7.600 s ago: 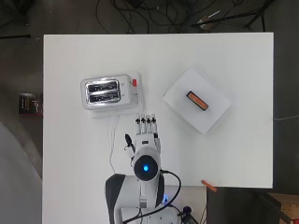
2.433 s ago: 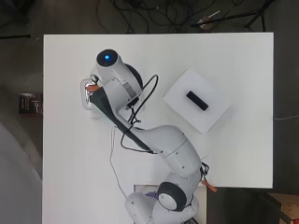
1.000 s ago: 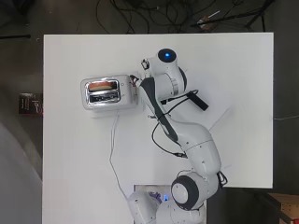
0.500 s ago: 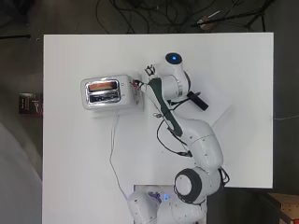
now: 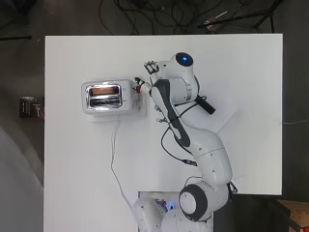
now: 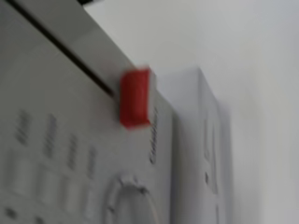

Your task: Teleoperate dual arm-hand system to toast a bread

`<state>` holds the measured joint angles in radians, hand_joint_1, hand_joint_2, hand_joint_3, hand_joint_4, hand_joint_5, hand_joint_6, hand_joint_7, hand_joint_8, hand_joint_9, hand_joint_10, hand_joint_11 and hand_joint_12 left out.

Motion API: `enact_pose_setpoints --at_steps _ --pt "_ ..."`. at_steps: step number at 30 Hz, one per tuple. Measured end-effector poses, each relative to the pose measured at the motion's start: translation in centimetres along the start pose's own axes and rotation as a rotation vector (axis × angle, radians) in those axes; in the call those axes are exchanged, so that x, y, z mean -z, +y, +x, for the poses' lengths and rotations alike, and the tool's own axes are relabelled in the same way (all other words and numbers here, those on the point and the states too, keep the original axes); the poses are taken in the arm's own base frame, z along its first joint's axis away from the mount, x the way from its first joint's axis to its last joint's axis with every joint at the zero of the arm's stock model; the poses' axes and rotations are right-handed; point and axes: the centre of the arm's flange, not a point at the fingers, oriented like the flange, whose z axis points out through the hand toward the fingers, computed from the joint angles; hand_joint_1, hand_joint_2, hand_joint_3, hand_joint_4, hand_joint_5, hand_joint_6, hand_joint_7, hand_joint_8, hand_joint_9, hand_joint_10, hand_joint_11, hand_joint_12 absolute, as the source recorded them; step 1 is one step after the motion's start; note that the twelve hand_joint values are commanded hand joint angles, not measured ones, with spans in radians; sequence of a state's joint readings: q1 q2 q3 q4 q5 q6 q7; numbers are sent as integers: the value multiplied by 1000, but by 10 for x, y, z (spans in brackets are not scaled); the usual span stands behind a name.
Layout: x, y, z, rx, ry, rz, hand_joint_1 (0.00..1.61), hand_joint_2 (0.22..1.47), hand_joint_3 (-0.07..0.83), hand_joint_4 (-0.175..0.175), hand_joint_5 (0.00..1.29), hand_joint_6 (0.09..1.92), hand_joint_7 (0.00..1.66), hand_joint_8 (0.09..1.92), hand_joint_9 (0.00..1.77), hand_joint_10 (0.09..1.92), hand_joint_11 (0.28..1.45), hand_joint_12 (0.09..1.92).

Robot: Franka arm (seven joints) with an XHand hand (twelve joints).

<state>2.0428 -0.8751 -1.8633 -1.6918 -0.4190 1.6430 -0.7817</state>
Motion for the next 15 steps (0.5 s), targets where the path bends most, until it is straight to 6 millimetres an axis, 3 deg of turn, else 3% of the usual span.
enact_pose_setpoints --at_steps 2,4,6,8,12,14,15 --pt "89 -52 -3 40 81 -131 0 1135 3 -22 333 87 287 87 391 87 424 87" --pt "167 -110 -21 -13 67 -313 0 1122 -3 -36 287 87 262 87 358 87 414 87" --pt "205 -140 -45 -150 -37 -471 0 1106 -9 -39 294 87 248 87 338 87 402 87" --pt "217 -137 -86 -320 -160 -558 0 1086 -14 -40 306 87 237 87 320 87 387 87" --pt "213 -111 -199 -572 -224 -534 0 1072 -3 -22 392 87 236 87 294 87 363 87" --pt "204 -108 -226 -588 -191 -500 0 1086 6 -18 412 87 237 87 279 87 354 87" --pt "199 -108 -225 -562 -167 -485 0 1093 8 -13 426 87 236 87 264 87 347 87"
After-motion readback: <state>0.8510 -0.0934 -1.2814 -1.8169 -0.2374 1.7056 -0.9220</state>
